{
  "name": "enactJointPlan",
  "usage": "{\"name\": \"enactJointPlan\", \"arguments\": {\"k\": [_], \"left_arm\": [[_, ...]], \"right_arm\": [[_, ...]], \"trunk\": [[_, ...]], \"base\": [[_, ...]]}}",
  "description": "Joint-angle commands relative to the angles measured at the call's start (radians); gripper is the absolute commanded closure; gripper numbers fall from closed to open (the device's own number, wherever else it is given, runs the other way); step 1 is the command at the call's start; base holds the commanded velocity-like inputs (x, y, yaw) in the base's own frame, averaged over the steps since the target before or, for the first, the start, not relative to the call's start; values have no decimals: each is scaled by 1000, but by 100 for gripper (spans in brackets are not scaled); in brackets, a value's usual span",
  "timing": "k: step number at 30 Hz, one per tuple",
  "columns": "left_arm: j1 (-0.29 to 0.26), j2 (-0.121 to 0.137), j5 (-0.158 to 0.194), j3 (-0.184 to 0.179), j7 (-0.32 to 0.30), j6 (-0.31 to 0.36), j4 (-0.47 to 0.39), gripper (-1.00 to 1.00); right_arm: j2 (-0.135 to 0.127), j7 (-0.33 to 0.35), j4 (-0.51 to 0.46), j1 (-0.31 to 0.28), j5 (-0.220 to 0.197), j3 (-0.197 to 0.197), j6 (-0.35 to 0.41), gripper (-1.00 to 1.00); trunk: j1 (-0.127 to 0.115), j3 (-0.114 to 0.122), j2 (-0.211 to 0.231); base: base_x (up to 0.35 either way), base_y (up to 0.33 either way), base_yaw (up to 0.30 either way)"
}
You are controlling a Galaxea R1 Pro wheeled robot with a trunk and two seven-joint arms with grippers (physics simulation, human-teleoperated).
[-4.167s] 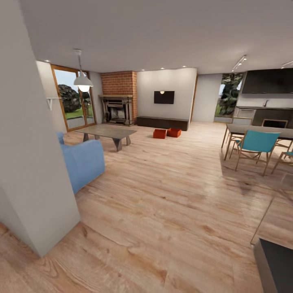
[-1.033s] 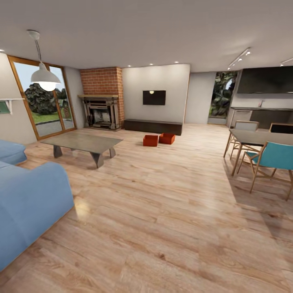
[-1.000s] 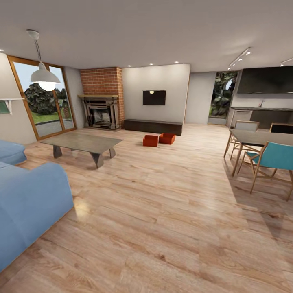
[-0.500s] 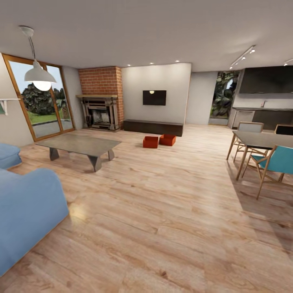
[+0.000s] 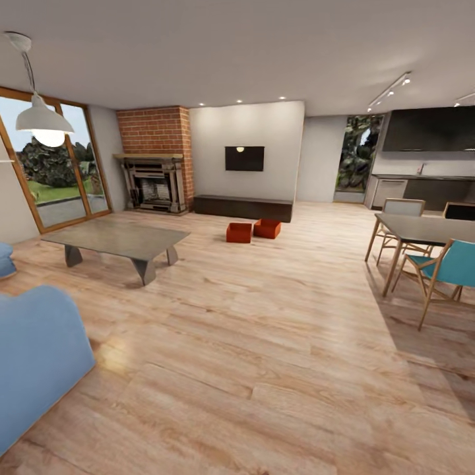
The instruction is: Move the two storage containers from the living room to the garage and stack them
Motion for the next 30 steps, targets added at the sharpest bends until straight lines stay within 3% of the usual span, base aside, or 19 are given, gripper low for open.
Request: {"name": "enactJointPlan", "arguments": {"k": [1,30], "left_arm": [[0,0,0,7,1,-2,-1,-100],[0,0,0,7,1,-2,-2,-100]], "right_arm": [[0,-1,3,-1,-10,9,-6,-100],[-5,-1,3,-1,-9,9,-6,-100]], "trunk": [[1,-1,0],[1,-1,0]], "base": [[322,0,-10],[322,0,-1]]}}
